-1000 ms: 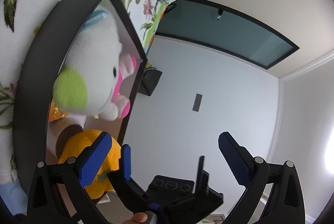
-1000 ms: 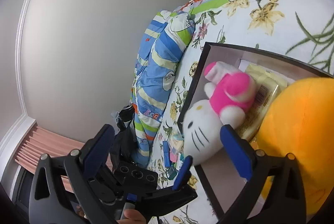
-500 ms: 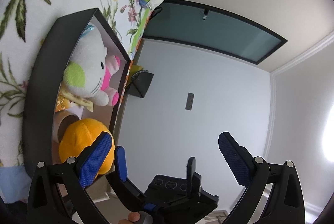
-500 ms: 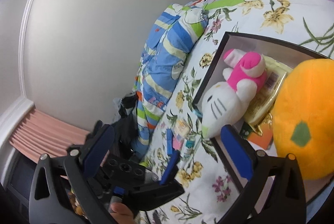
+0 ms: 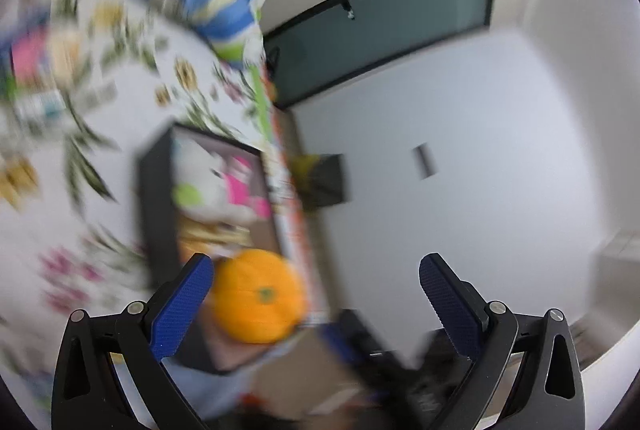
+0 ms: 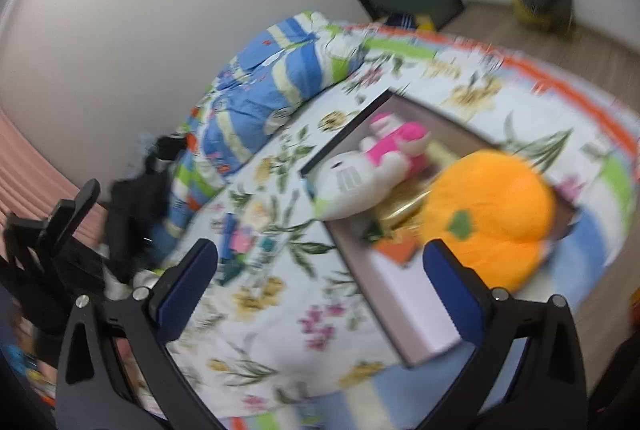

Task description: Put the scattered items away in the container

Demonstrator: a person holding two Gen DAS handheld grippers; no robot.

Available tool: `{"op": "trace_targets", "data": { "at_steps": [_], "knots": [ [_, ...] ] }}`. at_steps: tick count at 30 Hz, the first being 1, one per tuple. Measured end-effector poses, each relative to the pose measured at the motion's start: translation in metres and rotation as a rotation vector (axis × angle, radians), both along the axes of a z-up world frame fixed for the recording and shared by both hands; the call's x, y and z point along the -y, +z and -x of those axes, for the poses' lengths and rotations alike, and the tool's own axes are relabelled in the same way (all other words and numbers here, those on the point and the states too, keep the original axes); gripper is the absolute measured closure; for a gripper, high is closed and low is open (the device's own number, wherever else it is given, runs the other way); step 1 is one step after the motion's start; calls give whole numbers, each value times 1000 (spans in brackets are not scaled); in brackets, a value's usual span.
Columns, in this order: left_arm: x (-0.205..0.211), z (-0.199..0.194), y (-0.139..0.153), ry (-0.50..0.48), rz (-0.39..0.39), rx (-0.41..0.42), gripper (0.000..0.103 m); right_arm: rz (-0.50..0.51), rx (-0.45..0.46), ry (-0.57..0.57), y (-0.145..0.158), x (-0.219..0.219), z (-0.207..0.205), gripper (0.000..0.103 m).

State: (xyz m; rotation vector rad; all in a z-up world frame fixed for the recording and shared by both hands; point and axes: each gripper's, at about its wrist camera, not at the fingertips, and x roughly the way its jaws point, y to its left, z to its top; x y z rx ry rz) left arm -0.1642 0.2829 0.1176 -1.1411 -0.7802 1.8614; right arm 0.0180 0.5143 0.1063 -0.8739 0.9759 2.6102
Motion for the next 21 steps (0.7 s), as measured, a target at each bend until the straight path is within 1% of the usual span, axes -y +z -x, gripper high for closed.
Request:
{"op": "trace_targets", "data": {
  "at_steps": [3,6,10,12,14,16,19,21],
  "knots": [
    [0,-21,13,-11,153,-124,1,-119,15,-23,10,7,-24,0],
    [0,-49,22,-4,294,-261,1,-171,13,-29,16,13,-39,0],
    [-4,-81,29,35,487,-405,1,-251,27,-34,21,22,-56,0],
    [-6,-97,28,55,553,-454,1,-259,13,-15,23,28,-63,0],
    [-8,-107,26,67,590,-481,1,-265,9,4,27,34,-68,0],
    [-11,-119,23,94,635,-511,1,-311,12,-8,30,40,-77,0],
    [-14,-130,20,110,666,-515,1,-361,3,-18,30,46,-92,0],
    [-16,-136,18,114,673,-510,1,-389,18,-31,23,47,-103,0]
  ]
}}
